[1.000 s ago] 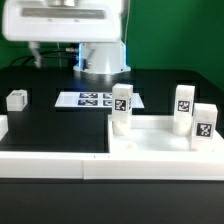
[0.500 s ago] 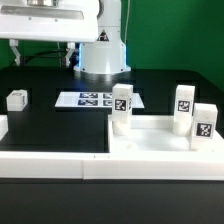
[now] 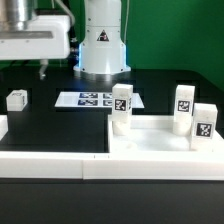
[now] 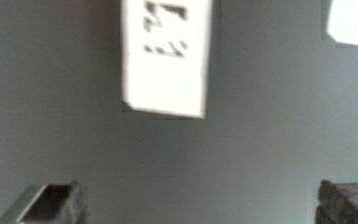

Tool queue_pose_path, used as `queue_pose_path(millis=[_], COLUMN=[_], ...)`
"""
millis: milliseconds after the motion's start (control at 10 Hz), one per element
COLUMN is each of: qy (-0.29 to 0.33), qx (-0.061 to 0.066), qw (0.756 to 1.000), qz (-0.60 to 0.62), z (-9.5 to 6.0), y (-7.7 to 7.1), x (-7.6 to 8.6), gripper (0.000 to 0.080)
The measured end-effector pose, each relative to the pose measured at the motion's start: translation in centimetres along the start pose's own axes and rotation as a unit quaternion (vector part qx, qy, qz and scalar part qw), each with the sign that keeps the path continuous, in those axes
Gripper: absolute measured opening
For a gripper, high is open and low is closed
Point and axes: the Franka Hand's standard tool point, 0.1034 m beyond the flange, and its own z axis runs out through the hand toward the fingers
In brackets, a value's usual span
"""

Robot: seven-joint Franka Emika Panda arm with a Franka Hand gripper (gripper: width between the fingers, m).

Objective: Assemble square table

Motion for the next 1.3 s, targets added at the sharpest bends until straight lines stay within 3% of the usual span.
queue_pose_path(millis=[100, 300, 700, 1000, 1200, 1300], qy=[-0.019, -0.091, -0.189, -0.292, -0.429, -0.456], qx=[-0.004, 0.026, 0.051, 0.058, 0.066, 0.064], qw=[1.0, 0.994, 0.979, 0.954, 0.897, 0.884], qz=[0.014, 0.064, 0.054, 0.044, 0.08, 0.081], z=[0.9, 2.7, 3.1, 4.9, 4.4, 4.8], y=[1.7, 1.2, 0.5, 1.2, 0.3, 0.2], x=[-0.7, -1.4, -1.0, -0.8, -2.4, -2.2], gripper=[0.0649, 0.0649, 0.0649, 0.0649, 0.0649, 0.0649])
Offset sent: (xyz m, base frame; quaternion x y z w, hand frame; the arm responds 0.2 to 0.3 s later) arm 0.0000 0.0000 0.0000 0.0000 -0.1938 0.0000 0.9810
